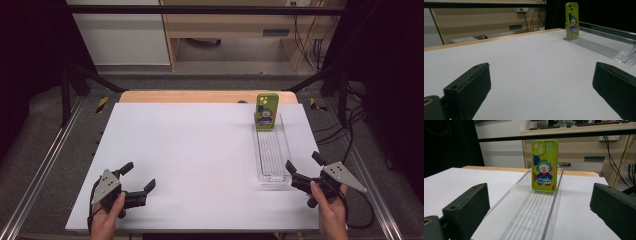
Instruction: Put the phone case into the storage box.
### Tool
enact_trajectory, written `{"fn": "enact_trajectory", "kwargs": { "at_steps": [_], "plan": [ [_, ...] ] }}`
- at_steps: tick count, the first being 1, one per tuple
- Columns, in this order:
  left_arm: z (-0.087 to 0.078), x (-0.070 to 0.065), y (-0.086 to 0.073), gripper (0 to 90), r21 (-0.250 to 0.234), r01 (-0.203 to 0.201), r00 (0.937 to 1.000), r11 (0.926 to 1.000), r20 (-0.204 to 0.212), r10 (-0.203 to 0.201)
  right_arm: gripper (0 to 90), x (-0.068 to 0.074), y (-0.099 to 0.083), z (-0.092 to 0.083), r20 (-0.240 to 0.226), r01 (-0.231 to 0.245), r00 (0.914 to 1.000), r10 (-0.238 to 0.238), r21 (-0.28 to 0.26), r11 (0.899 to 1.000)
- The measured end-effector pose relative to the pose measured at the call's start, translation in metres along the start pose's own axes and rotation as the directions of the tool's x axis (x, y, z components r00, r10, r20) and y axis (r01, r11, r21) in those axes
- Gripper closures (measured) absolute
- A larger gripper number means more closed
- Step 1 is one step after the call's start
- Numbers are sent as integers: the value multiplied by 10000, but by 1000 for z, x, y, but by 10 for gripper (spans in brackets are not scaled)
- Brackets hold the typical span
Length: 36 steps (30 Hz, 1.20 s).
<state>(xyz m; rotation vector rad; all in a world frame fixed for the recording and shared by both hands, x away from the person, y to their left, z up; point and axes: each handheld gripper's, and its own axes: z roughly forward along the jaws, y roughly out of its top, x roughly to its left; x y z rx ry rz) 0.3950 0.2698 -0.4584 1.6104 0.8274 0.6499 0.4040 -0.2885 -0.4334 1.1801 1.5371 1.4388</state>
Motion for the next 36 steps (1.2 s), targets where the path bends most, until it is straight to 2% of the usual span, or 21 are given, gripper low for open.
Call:
{"fn": "enact_trajectory", "kwargs": {
  "at_steps": [27,36],
  "plan": [
    [0,1,-1,14,-109,-87,9999,9999,-84,86,29,21,-16,10,-597,185,9980,-194,-146,9997],
    [0,2,-1,14,-94,-126,9999,9999,-110,125,27,28,-19,14,-765,483,9959,-492,-131,9987]
  ]
}}
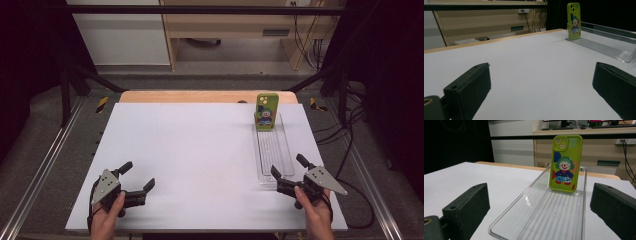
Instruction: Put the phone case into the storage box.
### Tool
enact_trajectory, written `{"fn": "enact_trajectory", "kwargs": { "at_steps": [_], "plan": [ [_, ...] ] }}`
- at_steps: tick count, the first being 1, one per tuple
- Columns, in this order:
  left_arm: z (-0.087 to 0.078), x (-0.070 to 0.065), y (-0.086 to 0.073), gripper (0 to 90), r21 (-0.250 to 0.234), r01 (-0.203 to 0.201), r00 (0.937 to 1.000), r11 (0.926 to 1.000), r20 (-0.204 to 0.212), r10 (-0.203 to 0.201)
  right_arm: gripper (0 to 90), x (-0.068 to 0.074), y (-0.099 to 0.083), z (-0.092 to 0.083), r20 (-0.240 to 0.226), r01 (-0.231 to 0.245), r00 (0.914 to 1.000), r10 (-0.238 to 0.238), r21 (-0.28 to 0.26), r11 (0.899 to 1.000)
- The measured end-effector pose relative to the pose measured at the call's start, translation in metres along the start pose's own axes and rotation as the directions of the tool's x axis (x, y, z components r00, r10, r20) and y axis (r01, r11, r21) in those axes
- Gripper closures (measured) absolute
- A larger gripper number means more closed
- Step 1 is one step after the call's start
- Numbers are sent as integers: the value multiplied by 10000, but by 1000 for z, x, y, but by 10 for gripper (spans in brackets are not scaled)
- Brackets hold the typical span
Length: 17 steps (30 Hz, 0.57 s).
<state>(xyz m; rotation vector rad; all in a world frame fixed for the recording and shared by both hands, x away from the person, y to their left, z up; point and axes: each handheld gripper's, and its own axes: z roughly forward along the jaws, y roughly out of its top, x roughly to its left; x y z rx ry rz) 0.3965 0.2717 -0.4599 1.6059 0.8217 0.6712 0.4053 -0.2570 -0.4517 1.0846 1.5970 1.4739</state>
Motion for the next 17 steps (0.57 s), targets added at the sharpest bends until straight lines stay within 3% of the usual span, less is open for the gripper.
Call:
{"fn": "enact_trajectory", "kwargs": {
  "at_steps": [17],
  "plan": [
    [2,-3,1,14,12,-254,9996,9997,118,254,27,1,-10,-4,15,474,9989,-474,-82,9988]
  ]
}}
